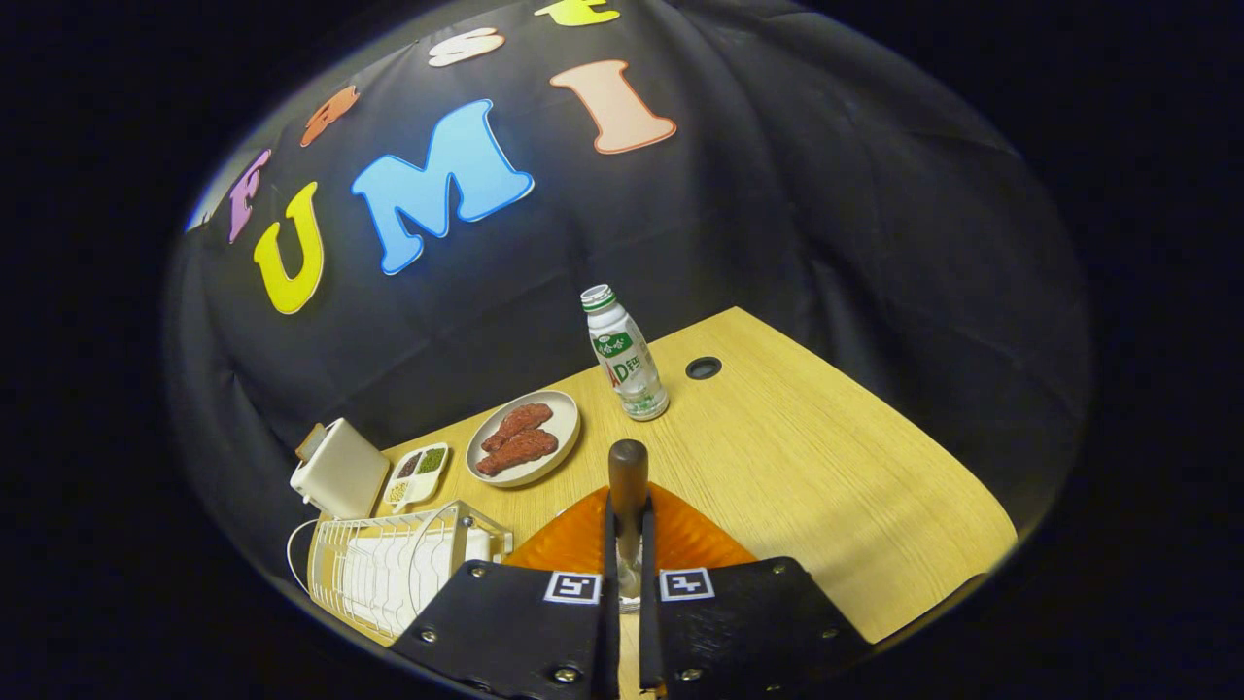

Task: Take the plate from the dish rack, then take the spoon from the basket and place it into the plate.

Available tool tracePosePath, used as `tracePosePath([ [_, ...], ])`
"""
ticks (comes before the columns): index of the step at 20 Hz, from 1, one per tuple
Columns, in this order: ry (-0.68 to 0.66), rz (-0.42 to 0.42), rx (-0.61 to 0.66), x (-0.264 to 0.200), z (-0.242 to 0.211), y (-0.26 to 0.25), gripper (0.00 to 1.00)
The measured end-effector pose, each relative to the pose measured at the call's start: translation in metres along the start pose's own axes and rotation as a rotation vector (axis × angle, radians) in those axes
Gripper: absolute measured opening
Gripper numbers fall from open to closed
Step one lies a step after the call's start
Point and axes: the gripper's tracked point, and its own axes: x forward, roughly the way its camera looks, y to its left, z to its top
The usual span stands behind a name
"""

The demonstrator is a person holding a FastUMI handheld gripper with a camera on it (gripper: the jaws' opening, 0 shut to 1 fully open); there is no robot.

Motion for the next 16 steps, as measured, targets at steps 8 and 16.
tracePosePath([
  [8, -0.058, 0.124, -0.039, -0.057, 0.047, 0.051, 0.08],
  [16, -0.016, 0.386, -0.217, -0.119, -0.001, 0.168, 0.08],
])
